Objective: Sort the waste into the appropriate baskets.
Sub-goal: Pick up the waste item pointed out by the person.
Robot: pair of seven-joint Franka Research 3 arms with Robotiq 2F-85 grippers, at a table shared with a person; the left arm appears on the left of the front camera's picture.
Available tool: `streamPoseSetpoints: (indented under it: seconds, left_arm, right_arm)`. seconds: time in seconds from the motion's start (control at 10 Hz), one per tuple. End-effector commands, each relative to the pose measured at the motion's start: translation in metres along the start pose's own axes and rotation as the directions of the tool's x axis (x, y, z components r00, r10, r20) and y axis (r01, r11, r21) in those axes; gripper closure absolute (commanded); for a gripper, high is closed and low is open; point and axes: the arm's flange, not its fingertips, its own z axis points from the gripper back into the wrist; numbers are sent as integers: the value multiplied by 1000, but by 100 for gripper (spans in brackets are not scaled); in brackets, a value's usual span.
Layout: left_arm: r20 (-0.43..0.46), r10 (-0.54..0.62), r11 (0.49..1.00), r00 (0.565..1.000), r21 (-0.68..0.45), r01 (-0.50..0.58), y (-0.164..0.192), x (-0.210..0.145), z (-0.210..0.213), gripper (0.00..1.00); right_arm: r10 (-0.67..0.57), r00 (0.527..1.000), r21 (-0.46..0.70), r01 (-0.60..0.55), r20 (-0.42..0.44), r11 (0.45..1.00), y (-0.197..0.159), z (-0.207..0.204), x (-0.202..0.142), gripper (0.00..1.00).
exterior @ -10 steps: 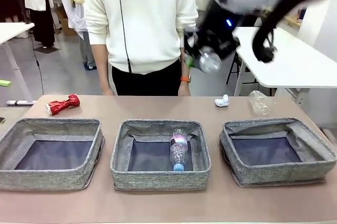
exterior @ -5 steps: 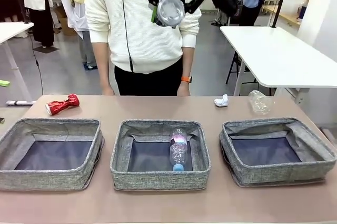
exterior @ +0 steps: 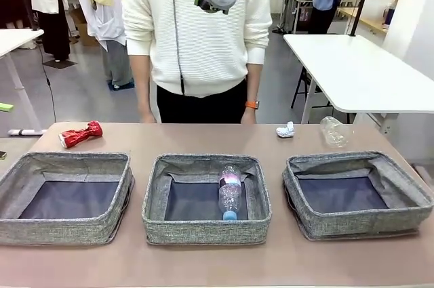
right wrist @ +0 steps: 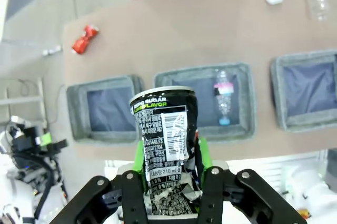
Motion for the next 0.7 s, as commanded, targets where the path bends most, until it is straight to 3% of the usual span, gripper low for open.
streamPoseSetpoints:
  seconds: [0.0,0.6]
  left_arm:
    - [-2,-3,1000,1000,-23,3,0,-2,-1,0]
    - [-2,-3,1000,1000,-23,3,0,-2,-1,0]
  right_arm:
    - [-4,1000,8,4,-22,1000,-1,-6,-2,57]
    - [-4,1000,8,4,-22,1000,-1,-6,-2,57]
